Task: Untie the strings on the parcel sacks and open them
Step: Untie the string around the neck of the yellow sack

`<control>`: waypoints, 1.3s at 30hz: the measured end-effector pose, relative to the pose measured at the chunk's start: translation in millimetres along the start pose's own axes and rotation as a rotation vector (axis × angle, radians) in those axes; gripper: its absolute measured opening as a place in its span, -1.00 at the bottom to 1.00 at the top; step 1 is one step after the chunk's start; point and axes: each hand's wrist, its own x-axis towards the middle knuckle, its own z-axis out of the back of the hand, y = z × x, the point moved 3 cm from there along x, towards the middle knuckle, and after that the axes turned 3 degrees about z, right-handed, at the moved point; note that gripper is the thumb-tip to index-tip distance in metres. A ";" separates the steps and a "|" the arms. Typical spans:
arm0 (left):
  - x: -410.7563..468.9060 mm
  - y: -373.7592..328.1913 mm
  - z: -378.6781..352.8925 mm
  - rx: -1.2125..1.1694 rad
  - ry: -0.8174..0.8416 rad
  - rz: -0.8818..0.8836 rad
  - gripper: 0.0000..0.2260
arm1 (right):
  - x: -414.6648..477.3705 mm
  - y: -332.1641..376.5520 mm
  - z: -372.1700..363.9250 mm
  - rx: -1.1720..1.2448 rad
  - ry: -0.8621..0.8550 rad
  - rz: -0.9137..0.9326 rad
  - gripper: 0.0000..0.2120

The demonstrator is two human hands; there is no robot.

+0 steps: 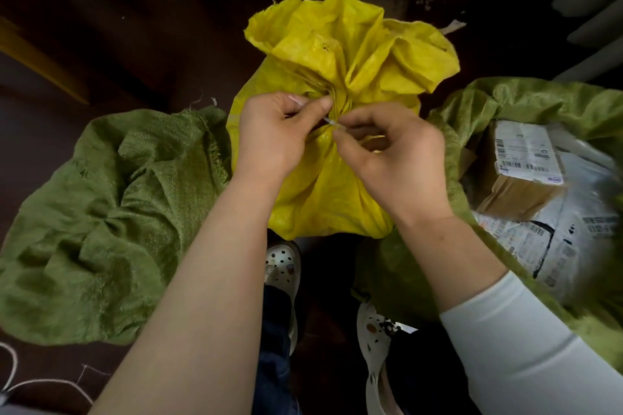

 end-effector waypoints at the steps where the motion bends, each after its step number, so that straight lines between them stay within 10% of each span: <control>1: -0.7 -0.6 0.1 0.015 0.005 -0.009 -0.84 | 1.4 -3.0 -2.0 -0.071 0.011 0.008 -0.88; 11: -3.0 -8.2 3.0 0.201 0.094 -0.099 -0.81 | 15.3 -14.1 -11.8 -0.274 0.149 0.092 -0.85; 20: -9.3 -27.6 -9.9 0.844 0.076 -0.145 -0.77 | 16.2 -26.6 -20.4 -0.353 0.233 -0.024 -0.82; 39: -18.2 -8.1 7.4 0.569 0.024 -0.109 -0.92 | 12.7 -21.0 -30.6 -0.396 0.122 0.191 -0.89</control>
